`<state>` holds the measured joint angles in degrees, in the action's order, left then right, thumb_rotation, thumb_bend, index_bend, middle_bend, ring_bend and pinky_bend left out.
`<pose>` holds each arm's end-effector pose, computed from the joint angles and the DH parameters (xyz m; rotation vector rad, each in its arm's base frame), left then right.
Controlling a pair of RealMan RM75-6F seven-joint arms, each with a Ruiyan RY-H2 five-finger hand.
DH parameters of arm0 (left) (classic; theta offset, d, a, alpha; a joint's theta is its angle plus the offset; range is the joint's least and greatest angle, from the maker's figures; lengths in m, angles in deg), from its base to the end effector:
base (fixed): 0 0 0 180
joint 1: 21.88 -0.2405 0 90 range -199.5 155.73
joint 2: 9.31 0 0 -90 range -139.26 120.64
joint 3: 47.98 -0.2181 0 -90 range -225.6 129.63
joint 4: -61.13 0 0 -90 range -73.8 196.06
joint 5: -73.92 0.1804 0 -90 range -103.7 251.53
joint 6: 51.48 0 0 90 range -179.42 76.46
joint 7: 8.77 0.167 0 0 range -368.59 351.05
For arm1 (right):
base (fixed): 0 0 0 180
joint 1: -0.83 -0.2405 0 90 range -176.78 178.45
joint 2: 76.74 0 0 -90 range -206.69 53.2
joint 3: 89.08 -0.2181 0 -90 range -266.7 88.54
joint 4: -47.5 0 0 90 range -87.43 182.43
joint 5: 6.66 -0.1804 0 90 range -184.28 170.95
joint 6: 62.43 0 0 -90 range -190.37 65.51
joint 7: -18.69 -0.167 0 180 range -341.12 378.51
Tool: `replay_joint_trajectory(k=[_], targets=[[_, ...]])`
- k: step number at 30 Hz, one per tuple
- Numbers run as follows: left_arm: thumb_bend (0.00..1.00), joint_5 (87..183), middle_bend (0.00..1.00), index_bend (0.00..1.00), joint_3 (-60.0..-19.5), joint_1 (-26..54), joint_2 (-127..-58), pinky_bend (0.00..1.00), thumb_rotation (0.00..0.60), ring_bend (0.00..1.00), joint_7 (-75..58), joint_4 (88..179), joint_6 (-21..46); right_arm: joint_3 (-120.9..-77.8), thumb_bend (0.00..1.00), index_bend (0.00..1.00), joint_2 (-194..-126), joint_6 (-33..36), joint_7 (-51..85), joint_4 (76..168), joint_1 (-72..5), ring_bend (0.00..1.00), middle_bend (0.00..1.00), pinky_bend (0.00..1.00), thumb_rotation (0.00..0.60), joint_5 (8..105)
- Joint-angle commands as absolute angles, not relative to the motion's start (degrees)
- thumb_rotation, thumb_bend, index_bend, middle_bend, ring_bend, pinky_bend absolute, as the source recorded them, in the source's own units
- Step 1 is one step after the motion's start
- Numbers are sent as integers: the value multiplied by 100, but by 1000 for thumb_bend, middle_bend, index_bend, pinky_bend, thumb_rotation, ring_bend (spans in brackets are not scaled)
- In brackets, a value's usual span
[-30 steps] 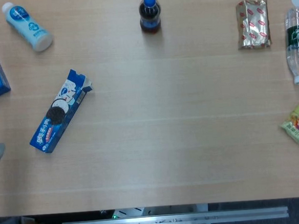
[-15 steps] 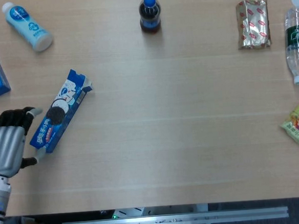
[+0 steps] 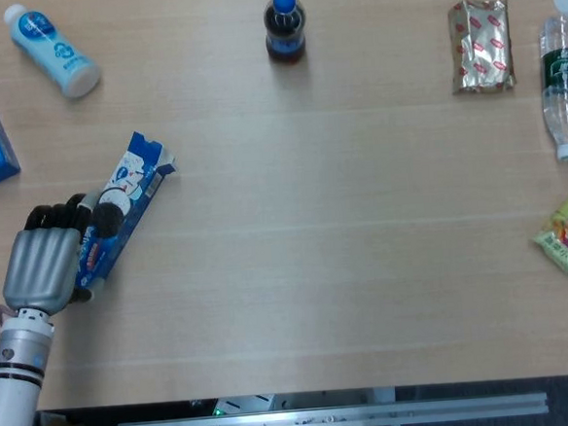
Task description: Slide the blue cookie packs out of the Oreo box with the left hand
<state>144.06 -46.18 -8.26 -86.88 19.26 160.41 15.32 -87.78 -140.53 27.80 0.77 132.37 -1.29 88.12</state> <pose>-0.2339 0.2133 0.0490 -1.6552 -1.0807 -0.6081 -0.2727 -0.1725 0.1727 1.4240 -1.0157 1.0859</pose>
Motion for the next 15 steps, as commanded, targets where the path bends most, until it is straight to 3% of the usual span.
replay_joint_trajectory(k=[1,15], targets=[[166,14139,100,13,-4588,-757,-8861,148,600,165,1983,15894,1434,-8779,82,418,-14053,2773,73,13233,-130,477,437,439,600,8809],[167,13738,90,13,-4546,-672,-9442,148,600,148,1984,15308,1514,-8792,82,418,-14058,2764,39,13202,-127,477,437,439,600,8790]])
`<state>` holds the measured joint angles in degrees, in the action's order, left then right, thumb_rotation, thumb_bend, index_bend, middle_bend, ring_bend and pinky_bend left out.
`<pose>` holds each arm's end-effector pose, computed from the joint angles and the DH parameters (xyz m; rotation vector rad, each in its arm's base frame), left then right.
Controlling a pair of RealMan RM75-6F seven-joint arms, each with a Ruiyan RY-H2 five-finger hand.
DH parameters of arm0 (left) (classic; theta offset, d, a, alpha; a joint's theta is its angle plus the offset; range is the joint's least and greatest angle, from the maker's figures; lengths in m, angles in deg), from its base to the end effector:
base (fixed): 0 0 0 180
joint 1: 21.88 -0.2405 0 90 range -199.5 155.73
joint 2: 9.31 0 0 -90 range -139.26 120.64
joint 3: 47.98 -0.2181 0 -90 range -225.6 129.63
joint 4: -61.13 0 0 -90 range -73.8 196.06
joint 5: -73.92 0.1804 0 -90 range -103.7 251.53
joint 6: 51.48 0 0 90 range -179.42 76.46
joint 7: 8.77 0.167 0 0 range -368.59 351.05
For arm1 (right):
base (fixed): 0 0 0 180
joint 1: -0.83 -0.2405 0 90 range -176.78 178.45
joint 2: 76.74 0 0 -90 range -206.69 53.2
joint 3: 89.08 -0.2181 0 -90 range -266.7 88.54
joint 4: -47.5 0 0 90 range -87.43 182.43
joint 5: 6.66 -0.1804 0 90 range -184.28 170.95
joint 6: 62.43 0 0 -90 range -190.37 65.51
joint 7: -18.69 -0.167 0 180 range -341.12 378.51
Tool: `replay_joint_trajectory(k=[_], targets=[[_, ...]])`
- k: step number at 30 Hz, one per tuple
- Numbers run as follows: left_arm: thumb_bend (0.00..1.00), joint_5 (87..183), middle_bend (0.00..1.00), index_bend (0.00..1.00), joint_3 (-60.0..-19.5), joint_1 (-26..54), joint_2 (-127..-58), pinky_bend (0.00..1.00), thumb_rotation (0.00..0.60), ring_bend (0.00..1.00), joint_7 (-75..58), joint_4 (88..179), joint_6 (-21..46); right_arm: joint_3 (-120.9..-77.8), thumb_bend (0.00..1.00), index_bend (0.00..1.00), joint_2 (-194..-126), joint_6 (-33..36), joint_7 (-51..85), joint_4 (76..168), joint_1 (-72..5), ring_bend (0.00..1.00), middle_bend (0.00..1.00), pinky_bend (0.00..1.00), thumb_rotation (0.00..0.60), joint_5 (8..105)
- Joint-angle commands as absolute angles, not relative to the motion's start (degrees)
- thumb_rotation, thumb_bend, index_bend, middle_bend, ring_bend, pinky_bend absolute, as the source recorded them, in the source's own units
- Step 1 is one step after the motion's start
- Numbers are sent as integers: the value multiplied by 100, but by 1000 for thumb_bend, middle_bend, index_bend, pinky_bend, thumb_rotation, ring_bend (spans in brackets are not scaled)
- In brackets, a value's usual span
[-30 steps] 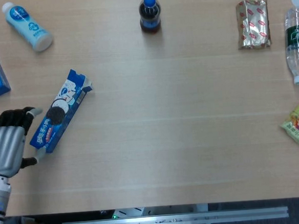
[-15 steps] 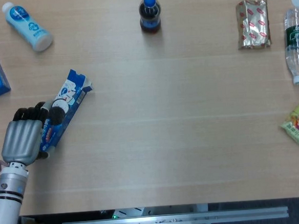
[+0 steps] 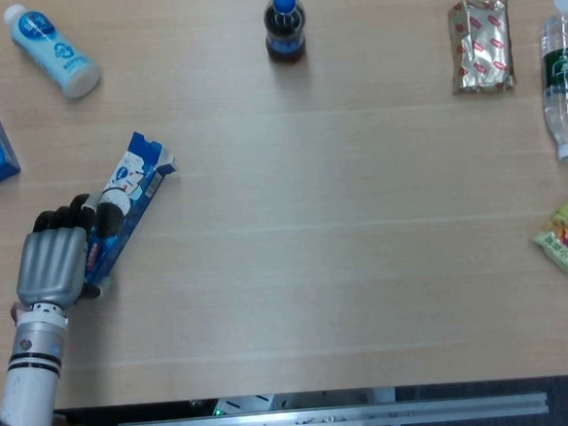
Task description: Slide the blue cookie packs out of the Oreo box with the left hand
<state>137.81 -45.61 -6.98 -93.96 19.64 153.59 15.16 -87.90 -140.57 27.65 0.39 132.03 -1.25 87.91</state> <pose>-0.2484 0.2191 0.0238 -1.5900 -1.1466 -0.5617 -0.2743 -0.1728 0.1733 1.4197 -1.0185 1.0839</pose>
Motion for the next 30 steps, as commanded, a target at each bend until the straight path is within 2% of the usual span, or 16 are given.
replay_joint_trajectory(k=[1,9,19,23,30], targets=[[167,13709,90,13,-4541,-656,-9474,148,600,148,2000,15264,1509,-8796,82,418,-14057,2765,38,13201,-129,476,437,439,600,8789],[166,13488,90,13,-4531,-570,-9551,148,600,147,2272,14939,1506,-8804,82,418,-14061,2751,36,13194,-131,477,437,439,600,8774],[167,12997,93,25,-4239,-464,-9460,150,600,147,2154,14269,1400,-8807,82,418,-14054,2741,73,13227,-148,477,437,439,600,8798],[167,12970,151,130,-4224,-441,-9434,153,600,161,2073,14154,1362,-8808,82,418,-14056,2759,94,13250,-141,477,437,439,600,8804],[167,13019,230,215,-4317,-405,-9591,190,600,197,2163,13991,1379,-8796,82,418,-14062,2765,91,13237,-117,477,437,439,600,8788]])
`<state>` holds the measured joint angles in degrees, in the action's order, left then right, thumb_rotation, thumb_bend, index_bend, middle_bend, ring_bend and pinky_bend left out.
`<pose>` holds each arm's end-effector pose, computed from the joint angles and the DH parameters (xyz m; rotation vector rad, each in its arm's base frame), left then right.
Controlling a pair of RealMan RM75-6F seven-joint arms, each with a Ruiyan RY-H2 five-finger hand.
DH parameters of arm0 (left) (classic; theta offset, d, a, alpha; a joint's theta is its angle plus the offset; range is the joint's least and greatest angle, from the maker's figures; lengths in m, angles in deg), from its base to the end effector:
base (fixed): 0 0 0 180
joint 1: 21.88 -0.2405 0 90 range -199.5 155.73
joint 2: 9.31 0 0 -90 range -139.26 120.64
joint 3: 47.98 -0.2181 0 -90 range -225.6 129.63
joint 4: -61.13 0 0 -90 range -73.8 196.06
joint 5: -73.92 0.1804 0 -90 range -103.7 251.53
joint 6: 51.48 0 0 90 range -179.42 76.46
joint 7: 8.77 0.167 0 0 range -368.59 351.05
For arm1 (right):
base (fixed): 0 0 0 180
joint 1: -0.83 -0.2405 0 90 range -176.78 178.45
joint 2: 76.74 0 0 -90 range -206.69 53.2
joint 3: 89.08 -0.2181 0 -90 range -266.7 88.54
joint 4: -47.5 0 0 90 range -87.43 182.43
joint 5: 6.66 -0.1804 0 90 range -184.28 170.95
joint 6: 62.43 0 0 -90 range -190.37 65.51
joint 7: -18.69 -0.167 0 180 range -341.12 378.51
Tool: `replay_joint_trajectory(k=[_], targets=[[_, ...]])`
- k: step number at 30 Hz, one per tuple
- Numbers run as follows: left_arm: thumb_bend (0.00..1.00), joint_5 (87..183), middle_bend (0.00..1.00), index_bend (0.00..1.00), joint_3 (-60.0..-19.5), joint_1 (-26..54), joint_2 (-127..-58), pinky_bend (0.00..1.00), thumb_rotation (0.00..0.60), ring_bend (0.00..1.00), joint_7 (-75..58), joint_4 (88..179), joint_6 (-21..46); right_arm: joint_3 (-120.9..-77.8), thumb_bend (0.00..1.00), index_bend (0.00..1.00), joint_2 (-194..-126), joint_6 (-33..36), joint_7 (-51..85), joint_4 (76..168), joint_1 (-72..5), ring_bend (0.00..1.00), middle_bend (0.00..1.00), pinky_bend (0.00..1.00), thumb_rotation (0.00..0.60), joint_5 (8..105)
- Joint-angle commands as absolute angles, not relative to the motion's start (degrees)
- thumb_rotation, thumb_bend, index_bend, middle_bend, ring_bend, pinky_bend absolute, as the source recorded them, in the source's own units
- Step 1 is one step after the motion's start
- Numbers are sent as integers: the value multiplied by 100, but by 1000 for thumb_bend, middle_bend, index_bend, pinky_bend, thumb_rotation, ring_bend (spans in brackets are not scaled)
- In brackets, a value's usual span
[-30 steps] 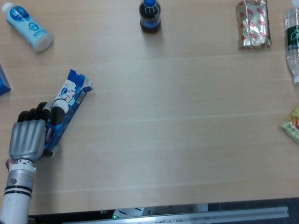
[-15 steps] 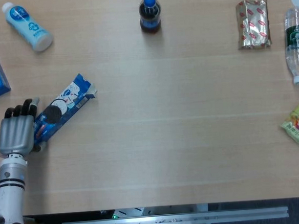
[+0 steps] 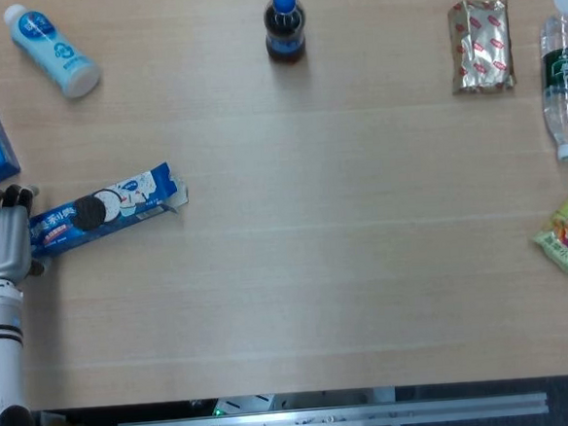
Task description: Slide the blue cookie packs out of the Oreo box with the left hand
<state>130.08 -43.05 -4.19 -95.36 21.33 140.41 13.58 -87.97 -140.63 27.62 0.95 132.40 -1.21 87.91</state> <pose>-0.3007 0.2482 0.0459 -1.4782 -1.0327 -0.3855 -0.2733 -0.1728 0.1726 1.4196 -1.0160 1.0826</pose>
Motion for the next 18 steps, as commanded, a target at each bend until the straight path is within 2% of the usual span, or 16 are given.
replay_joint_trajectory(k=[1,4,9,18], targets=[[167,13033,246,226,-4316,-399,-9639,209,600,212,2185,13943,1415,-8797,82,418,-14061,2774,83,13231,-109,477,437,439,600,8783],[167,13040,276,250,-4331,-378,-9750,273,600,240,2229,13825,1424,-8797,82,418,-14055,2794,60,13213,-87,477,437,439,600,8765],[168,13004,279,260,-4299,-330,-9883,300,600,248,2312,13690,1446,-8782,82,418,-14065,2805,31,13184,-67,477,437,439,600,8769],[168,12879,326,335,-4275,-218,-9949,436,600,295,2409,13601,1243,-8757,82,418,-14079,2812,2,13159,-42,477,437,439,600,8788]])
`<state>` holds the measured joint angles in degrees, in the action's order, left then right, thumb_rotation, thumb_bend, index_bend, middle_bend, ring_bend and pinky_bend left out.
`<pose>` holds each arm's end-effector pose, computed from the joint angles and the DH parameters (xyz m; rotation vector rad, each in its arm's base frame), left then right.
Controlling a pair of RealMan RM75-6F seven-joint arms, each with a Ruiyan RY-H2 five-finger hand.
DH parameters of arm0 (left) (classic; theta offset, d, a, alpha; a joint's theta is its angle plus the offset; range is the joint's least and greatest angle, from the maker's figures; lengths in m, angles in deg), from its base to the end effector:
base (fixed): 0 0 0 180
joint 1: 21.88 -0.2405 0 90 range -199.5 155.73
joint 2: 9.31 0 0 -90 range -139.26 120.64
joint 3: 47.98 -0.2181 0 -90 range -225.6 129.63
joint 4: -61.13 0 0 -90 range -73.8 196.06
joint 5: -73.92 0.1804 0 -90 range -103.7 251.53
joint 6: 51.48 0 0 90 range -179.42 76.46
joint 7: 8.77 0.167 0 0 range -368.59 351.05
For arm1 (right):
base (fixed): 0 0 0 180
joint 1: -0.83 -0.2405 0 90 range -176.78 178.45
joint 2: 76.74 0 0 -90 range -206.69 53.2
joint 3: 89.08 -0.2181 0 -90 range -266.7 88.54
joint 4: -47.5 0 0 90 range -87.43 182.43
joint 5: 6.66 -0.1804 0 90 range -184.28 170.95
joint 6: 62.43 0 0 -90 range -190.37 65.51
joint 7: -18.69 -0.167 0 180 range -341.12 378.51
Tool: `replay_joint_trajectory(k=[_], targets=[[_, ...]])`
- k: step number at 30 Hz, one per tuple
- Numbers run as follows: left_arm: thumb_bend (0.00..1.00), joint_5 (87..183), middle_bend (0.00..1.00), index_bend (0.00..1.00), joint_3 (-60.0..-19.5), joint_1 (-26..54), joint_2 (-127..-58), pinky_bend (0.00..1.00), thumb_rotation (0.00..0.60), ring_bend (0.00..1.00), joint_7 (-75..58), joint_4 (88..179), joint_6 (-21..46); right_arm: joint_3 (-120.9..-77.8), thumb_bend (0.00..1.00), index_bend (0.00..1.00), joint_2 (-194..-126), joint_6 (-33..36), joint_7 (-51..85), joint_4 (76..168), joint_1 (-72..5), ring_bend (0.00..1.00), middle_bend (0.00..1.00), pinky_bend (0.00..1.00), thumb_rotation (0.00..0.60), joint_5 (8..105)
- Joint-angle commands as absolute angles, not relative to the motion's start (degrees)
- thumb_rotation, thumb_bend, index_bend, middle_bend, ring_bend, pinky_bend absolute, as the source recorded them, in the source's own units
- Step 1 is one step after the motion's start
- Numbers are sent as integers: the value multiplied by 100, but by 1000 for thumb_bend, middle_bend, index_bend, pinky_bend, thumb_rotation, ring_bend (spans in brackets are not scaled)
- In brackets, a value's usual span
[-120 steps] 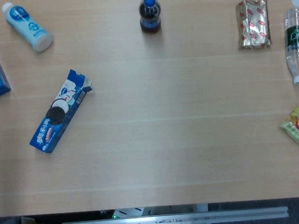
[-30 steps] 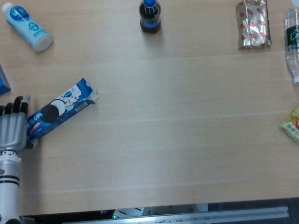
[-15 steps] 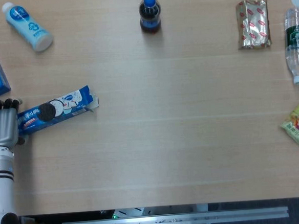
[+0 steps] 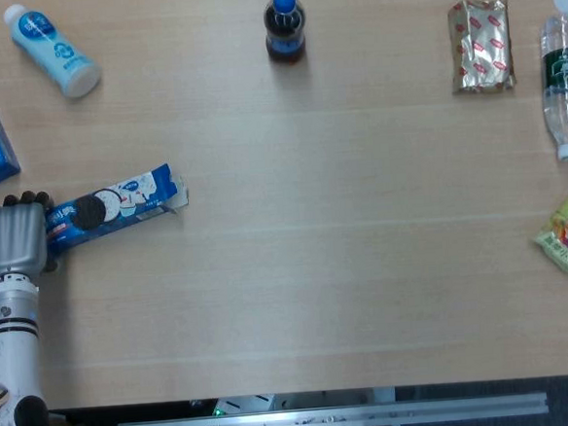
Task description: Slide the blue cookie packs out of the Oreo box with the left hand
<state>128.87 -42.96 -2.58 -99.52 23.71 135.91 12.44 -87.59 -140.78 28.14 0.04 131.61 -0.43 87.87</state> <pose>-0.2996 0.2551 0.0285 -1.5055 -1.0089 -0.3530 -0.2775 -0.1679 0.1733 1.4082 -1.0272 1.0778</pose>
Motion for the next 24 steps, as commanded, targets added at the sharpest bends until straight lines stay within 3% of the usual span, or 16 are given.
replay_joint_trajectory(k=[1,8,14,24], targets=[[168,12908,347,357,-4266,-208,-9942,451,600,315,2421,13615,1278,-8757,82,418,-14079,2813,1,13159,-42,477,437,439,600,8789],[169,13262,476,459,-4410,-129,-9771,537,600,436,2624,13748,1409,-8767,82,418,-14098,2830,-31,13129,-47,477,437,439,600,8809],[168,13415,490,470,-4490,-69,-9568,574,600,450,2843,14022,1454,-8771,82,418,-14100,2832,-59,13106,-50,477,437,439,600,8813],[168,13995,486,470,-4546,228,-8881,575,600,450,3047,15254,1419,-8764,82,418,-14130,2828,-89,13092,-69,477,437,439,600,8853]])
